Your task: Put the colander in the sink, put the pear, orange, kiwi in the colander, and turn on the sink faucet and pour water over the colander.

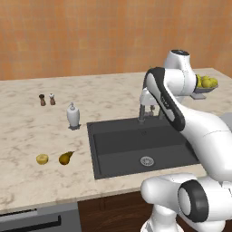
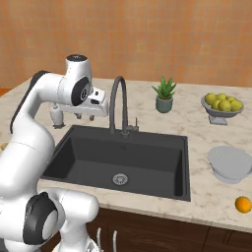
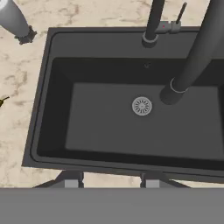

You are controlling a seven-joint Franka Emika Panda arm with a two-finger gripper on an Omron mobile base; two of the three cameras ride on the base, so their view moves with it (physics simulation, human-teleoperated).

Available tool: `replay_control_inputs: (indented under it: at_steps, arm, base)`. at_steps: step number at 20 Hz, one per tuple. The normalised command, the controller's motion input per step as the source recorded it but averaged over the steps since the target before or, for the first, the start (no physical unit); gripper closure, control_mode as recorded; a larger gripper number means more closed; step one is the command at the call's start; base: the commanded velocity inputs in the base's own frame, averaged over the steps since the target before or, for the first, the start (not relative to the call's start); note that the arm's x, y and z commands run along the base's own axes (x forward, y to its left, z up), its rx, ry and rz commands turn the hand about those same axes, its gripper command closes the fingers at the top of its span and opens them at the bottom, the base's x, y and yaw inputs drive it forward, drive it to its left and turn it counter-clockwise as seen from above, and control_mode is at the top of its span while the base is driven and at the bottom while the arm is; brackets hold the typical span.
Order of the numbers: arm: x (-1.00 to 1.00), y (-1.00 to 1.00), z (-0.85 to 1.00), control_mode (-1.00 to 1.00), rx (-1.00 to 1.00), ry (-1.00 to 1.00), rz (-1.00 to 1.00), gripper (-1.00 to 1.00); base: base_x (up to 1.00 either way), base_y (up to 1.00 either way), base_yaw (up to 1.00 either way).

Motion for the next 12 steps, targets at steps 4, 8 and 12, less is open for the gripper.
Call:
replay_control_inputs:
  at_steps: [4, 8, 12]
  arm:
    - [-0.17, -0.2, 0.0, -1.0, 0.0, 0.0, -0.01, -1.0]
    - [-0.46, -0.57, -0.08, -1.0, -0.01, 0.0, -0.02, -1.0]
    - [-0.49, -0.99, -0.06, -1.0, 0.0, -0.02, 0.0, -1.0]
  base:
    - [0.0, 0.0, 0.0]
    - [0.0, 0.0, 0.0]
    - [0.0, 0.0, 0.0]
